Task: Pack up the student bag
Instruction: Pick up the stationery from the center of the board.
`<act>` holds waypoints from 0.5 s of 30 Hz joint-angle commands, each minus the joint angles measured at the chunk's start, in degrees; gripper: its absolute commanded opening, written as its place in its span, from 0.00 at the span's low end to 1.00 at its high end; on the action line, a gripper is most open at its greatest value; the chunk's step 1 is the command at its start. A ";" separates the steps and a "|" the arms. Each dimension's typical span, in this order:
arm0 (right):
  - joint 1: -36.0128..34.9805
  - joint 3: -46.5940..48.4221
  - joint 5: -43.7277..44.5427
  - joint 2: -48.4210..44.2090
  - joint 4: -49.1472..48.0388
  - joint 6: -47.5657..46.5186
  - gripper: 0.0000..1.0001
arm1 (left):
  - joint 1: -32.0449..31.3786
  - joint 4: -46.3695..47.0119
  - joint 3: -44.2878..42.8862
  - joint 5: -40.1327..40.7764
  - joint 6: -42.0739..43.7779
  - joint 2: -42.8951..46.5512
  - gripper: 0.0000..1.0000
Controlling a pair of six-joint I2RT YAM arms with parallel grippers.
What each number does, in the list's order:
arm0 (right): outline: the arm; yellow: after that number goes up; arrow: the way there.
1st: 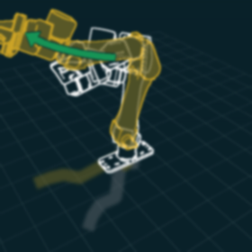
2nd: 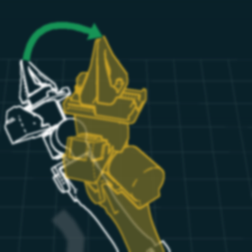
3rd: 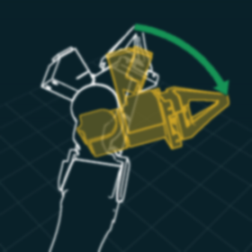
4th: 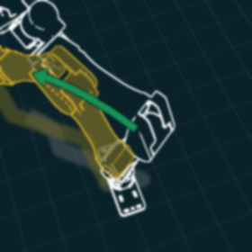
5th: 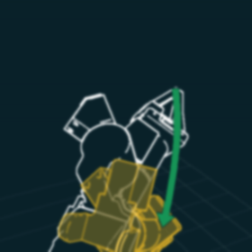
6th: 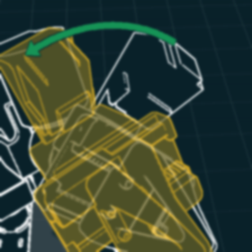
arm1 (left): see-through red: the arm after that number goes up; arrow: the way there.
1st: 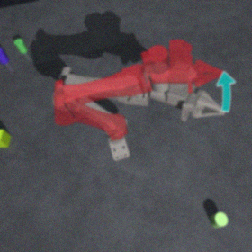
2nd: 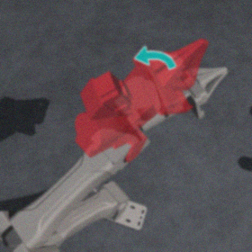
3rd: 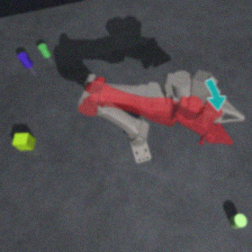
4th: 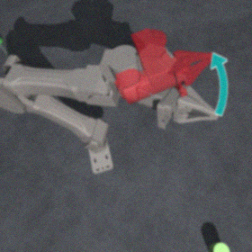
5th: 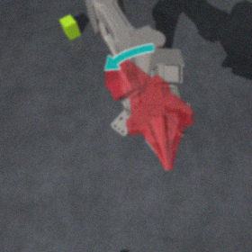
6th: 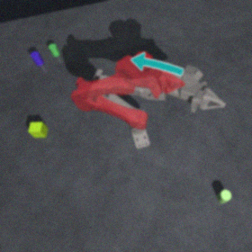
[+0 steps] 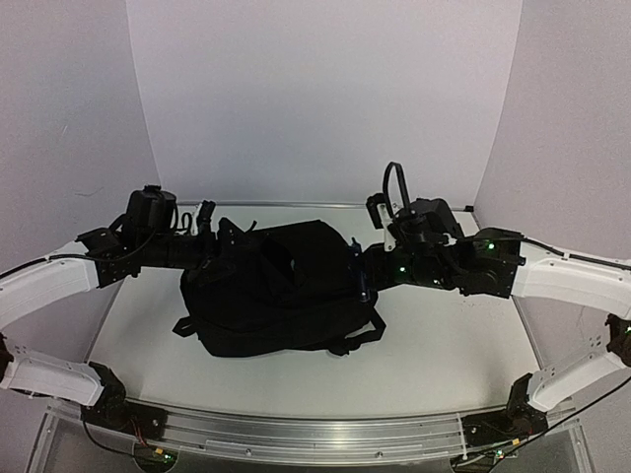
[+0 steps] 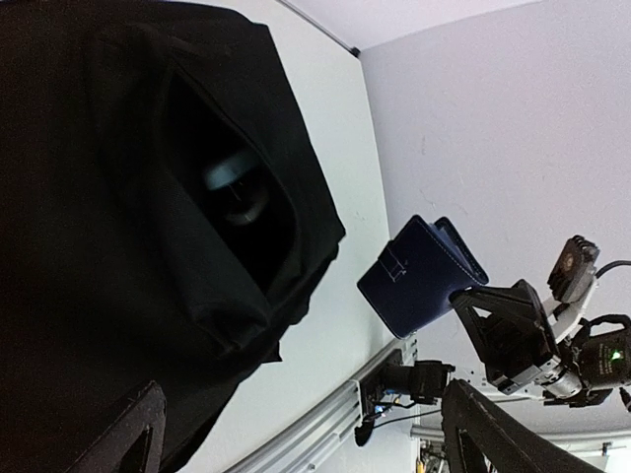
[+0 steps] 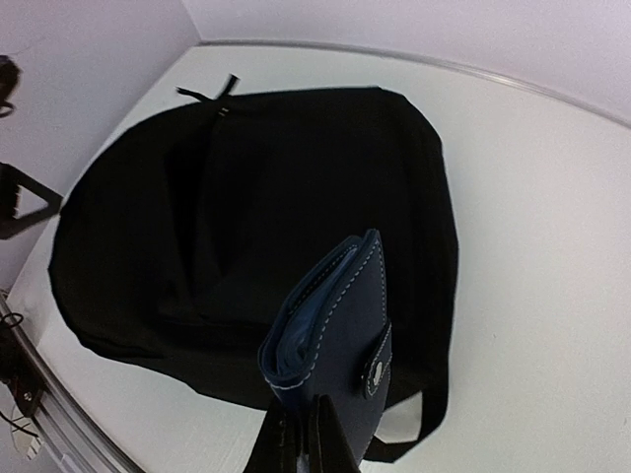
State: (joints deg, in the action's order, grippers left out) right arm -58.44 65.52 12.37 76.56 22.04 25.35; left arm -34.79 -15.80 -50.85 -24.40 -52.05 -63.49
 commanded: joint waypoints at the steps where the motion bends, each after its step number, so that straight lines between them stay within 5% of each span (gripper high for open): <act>1: -4.05 4.59 4.95 3.44 -11.01 -6.48 0.00 | -3.92 10.40 -2.75 -3.03 -6.37 -3.36 0.97; 15: -15.20 12.28 13.12 16.28 -15.62 -15.21 0.00 | -5.77 17.73 -1.49 -4.05 -12.87 -9.05 1.00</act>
State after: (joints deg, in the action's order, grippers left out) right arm -71.35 73.44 20.82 90.77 10.28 13.68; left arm -40.36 -3.02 -51.31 -27.46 -62.41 -71.12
